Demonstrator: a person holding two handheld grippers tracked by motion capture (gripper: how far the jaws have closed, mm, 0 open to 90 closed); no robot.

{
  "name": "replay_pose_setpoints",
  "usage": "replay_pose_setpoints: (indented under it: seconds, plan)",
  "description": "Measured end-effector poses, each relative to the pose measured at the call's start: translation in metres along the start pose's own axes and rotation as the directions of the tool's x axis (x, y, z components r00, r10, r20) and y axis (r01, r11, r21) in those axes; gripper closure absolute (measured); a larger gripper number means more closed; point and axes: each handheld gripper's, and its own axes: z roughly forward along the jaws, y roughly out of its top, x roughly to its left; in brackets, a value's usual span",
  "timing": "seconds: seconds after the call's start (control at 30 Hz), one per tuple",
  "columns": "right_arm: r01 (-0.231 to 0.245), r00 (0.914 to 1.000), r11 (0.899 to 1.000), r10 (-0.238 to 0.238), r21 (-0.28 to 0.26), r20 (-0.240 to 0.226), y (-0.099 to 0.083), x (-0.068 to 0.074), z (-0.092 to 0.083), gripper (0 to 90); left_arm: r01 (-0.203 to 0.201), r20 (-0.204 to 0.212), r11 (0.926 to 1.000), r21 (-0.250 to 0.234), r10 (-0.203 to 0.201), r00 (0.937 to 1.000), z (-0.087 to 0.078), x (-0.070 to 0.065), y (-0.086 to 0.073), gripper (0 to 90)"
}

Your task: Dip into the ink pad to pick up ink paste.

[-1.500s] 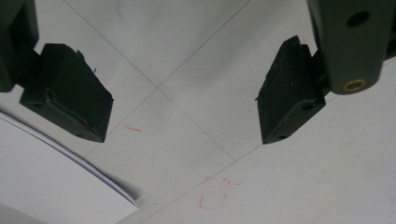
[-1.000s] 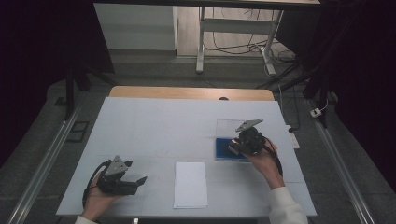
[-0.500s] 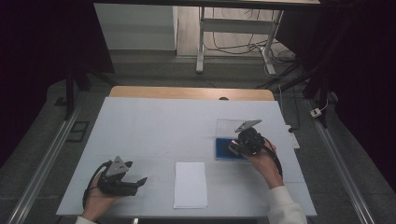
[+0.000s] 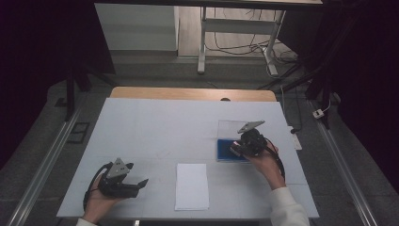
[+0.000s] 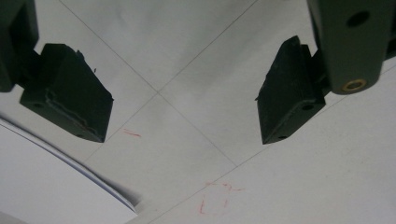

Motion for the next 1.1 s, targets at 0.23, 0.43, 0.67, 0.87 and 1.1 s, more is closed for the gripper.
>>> replay_pose_setpoints:
  seconds: [0.23, 0.43, 0.67, 0.87, 1.1]
  plan:
    - [-0.013, 0.9999, 1.000, 0.012, -0.015, -0.010, -0.0021, -0.0015, 0.0004, 70.9, -0.001, -0.002, 1.0000, 0.004, 0.001, 1.0000, 0.0004, -0.0002, 0.0001, 18.5]
    - [-0.008, 0.9999, 1.000, 0.008, -0.015, -0.008, -0.0020, -0.0010, 0.0006, 70.8, 0.000, -0.001, 1.0000, 0.001, 0.000, 1.0000, 0.0001, 0.0001, -0.0001, 18.5]
    - [-0.008, 0.9999, 1.000, 0.008, -0.017, -0.009, -0.0024, -0.0015, 0.0006, 70.7, 0.001, -0.001, 1.0000, 0.000, -0.001, 1.0000, -0.0003, 0.0004, -0.0002, 18.6]
    - [-0.013, 0.9998, 1.000, 0.013, -0.019, -0.012, -0.0030, -0.0017, 0.0004, 70.6, 0.000, -0.001, 1.0000, 0.001, 0.000, 1.0000, -0.0001, -0.0002, -0.0001, 18.6]
    - [-0.016, 0.9998, 1.000, 0.016, -0.026, -0.015, -0.0037, -0.0021, 0.0003, 70.5, -0.001, 0.000, 1.0000, 0.001, 0.001, 1.0000, 0.0001, -0.0001, 0.0000, 18.6]
